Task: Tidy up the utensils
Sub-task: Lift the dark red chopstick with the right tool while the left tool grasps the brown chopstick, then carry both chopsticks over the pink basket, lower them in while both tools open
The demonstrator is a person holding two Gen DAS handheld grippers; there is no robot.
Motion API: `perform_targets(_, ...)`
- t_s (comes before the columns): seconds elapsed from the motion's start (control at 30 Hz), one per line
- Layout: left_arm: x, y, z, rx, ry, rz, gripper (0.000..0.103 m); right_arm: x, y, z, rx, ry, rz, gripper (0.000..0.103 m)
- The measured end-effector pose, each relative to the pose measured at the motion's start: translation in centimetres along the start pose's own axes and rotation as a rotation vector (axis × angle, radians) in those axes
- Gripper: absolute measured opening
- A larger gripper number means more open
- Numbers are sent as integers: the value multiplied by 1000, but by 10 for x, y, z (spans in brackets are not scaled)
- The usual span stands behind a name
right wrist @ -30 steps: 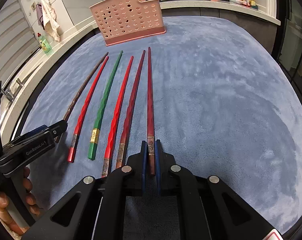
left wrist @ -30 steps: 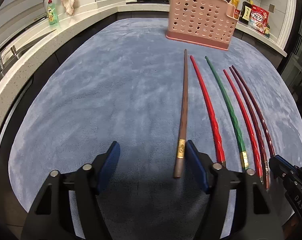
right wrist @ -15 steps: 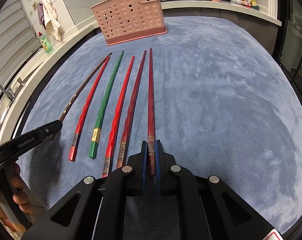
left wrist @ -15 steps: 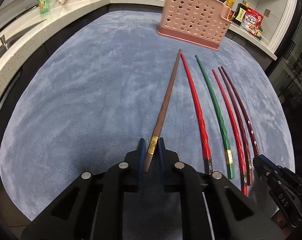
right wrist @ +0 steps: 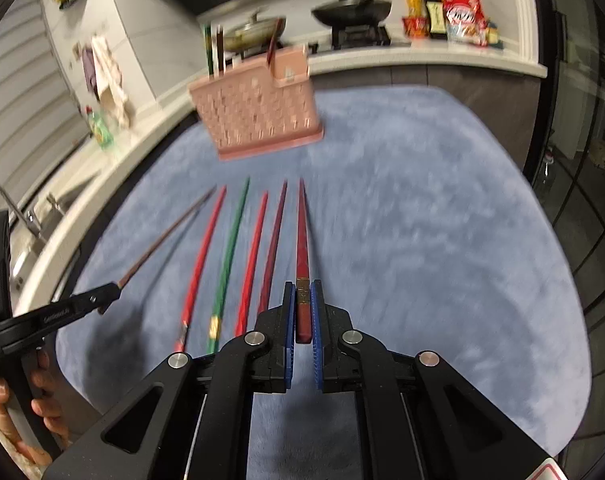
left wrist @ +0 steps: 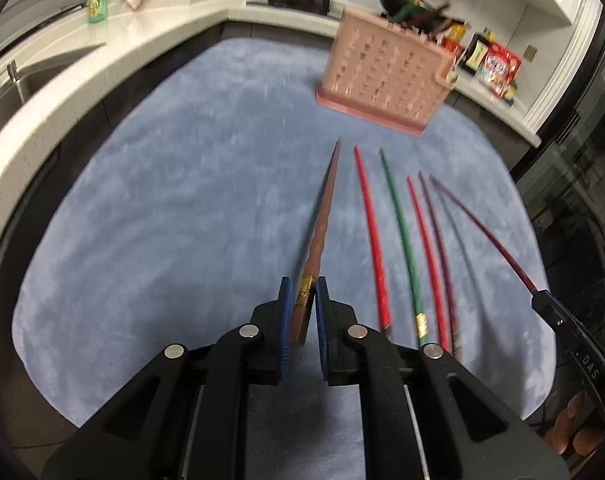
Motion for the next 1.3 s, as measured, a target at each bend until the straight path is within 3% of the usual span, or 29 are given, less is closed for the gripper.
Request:
perform_targets(0.33, -38, 60, 11, 7, -20, 118, 7, -30, 65, 3, -13, -3, 142, 7)
perform_targets(0.43, -38, 64, 11, 16, -25, 118, 9, -34, 76, 3, -5, -1, 172, 7)
perform_targets(0.57, -20, 42, 4, 40, -9, 69, 19, -36, 78, 4, 7, 1, 182, 7)
perform_targets(0.63, -4, 21, -1, 45, -6, 30, 35, -37, 78, 4, 13, 3, 182, 7)
perform_targets(0.73, 15, -4, -7, 58, 4, -10, 37, -38, 78, 4, 19, 3, 184, 7)
perform_targets(0.87, 37, -32, -15, 66, 23, -66, 36, -38, 78, 5, 21, 3, 183, 7)
perform_targets(1.0, 37, -35, -14, 91, 38, -27, 33, -39, 78, 5, 24, 1, 181, 7)
perform_targets(1.17, 38, -35, -12, 115, 39, -22, 12, -37, 76, 3, 24, 0, 172, 7)
perform_targets(1.3, 35, -34, -11, 103, 12, -35, 10, -36, 76, 4, 24, -4, 168, 7)
Point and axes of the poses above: each gripper's, at about its wrist camera, not at the fingertips, and x roughly the way its jaws point, z to its right, y to its top, the point moved 7 cm from there along x, roughly the way its jaws point, and after that the axes turned 6 degrees about z, right-handed, at the moved point
